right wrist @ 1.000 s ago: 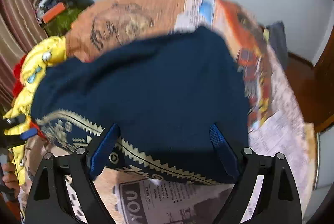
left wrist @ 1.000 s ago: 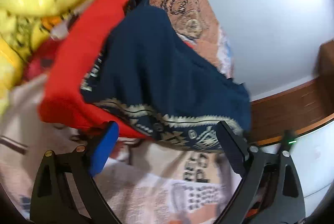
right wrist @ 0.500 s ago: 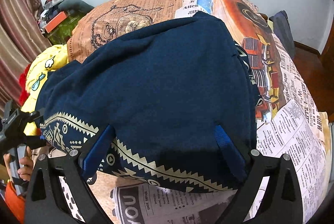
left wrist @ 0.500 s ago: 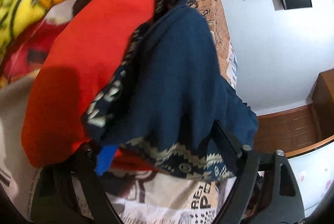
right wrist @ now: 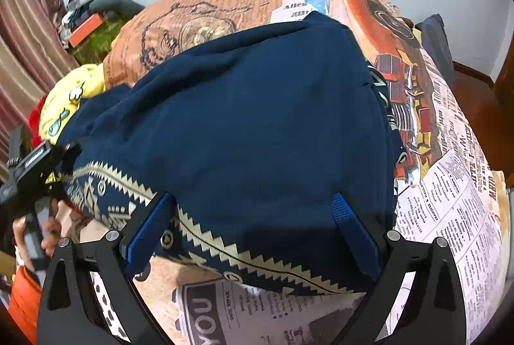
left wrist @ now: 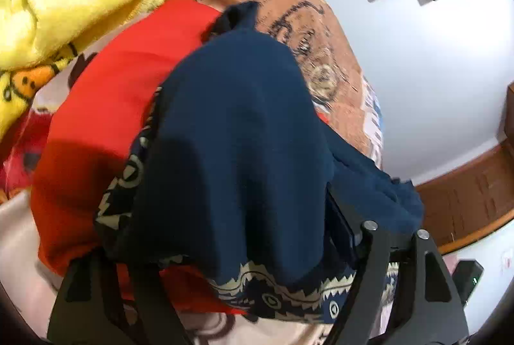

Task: Fold large clothes

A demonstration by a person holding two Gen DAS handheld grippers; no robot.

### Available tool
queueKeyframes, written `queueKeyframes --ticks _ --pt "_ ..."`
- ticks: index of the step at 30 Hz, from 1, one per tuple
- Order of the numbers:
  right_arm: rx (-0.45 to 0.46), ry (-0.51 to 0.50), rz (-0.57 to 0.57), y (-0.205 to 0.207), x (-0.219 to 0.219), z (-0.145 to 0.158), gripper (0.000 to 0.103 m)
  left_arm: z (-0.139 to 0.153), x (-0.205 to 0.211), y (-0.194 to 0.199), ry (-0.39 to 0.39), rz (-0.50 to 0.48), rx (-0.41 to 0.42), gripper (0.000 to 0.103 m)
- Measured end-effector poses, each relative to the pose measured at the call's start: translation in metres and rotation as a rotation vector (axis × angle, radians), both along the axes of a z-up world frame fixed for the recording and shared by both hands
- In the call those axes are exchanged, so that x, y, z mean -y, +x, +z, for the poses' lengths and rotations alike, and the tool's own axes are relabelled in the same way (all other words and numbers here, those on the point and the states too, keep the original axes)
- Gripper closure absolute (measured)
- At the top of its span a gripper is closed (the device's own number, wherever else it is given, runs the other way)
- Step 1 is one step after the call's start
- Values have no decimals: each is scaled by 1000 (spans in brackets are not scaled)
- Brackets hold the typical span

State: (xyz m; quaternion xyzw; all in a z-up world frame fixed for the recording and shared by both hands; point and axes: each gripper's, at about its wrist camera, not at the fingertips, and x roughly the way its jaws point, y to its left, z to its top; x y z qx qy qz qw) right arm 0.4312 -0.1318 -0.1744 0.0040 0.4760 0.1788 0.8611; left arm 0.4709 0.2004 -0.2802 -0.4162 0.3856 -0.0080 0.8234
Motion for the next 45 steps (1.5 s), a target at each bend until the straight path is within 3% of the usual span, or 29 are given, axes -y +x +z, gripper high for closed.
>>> queueKeyframes --ticks 1,3,9,16,19,25,28,33,38,42,45 --pt "-7 -14 6 0 -2 1 5 3 -1 0 6 23 -11 40" --pt "-20 -39 9 -1 -4 5 5 9 -1 -2 27 49 -26 61" --pt "23 -31 11 -2 -12 35 5 62 14 -23 221 45 33 87" --pt "94 -18 63 1 -49 59 5 130 31 -58 328 18 213 92" --pt "101 -44 122 3 -77 53 5 159 53 -69 492 -19 294 92" --pt "31 -87 158 14 -101 12 3 155 66 -47 530 -67 239 92" --pt "54 -117 192 9 -102 17 4 160 81 -41 573 -89 257 92" --pt "44 -24 159 0 -64 41 6 186 127 -31 643 -167 332 92" --pt "90 0 -9 -18 18 62 5 207 202 -19 676 -313 417 93" --pt "93 -2 -166 -33 89 64 5 192 275 -13 663 -528 426 93" --pt "66 -22 -261 -41 134 59 5 155 317 -5 633 -722 332 93"
